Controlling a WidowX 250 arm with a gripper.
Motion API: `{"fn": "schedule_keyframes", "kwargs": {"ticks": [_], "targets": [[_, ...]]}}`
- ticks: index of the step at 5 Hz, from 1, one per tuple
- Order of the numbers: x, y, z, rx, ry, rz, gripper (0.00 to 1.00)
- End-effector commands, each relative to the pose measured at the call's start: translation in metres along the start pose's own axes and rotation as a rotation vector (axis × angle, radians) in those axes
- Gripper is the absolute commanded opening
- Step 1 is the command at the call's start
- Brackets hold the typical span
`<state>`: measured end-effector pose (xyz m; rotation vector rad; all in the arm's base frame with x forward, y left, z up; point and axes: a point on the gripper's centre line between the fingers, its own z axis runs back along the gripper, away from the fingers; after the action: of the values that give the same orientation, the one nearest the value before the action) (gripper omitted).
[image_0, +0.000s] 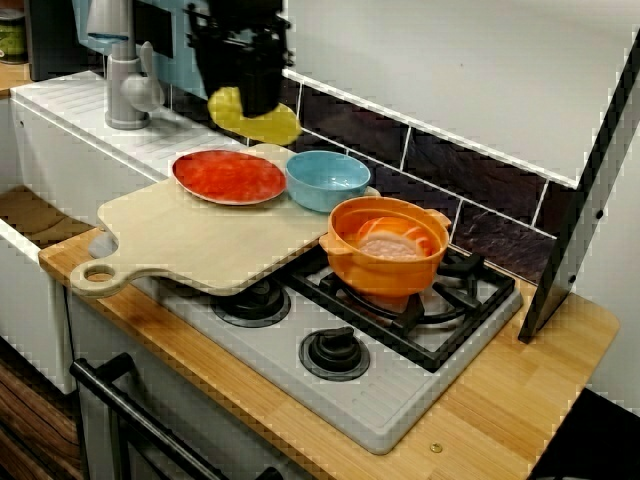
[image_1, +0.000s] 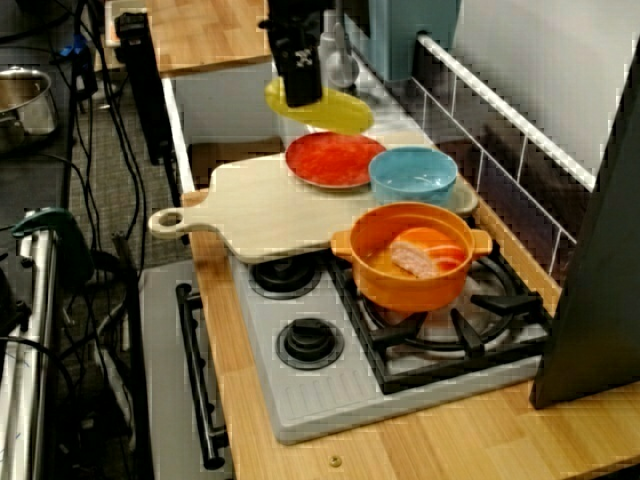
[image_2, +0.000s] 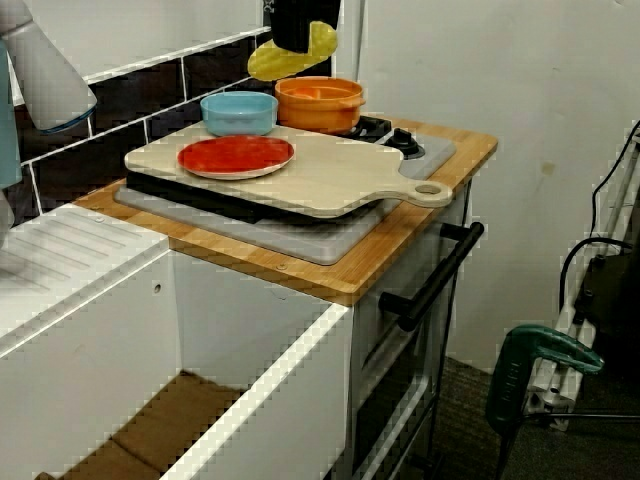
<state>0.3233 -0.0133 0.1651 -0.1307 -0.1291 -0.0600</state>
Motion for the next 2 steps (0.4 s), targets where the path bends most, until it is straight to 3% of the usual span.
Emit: {"fn": "schedule_keyframes", "kwargs": {"ticks": [1,2], "targets": [[-0.001,0.023,0.019,0.043,-0.092,0.063,0.00],[0.004,0.037,0.015,0.083,-0.123,0.102,0.00]]}}
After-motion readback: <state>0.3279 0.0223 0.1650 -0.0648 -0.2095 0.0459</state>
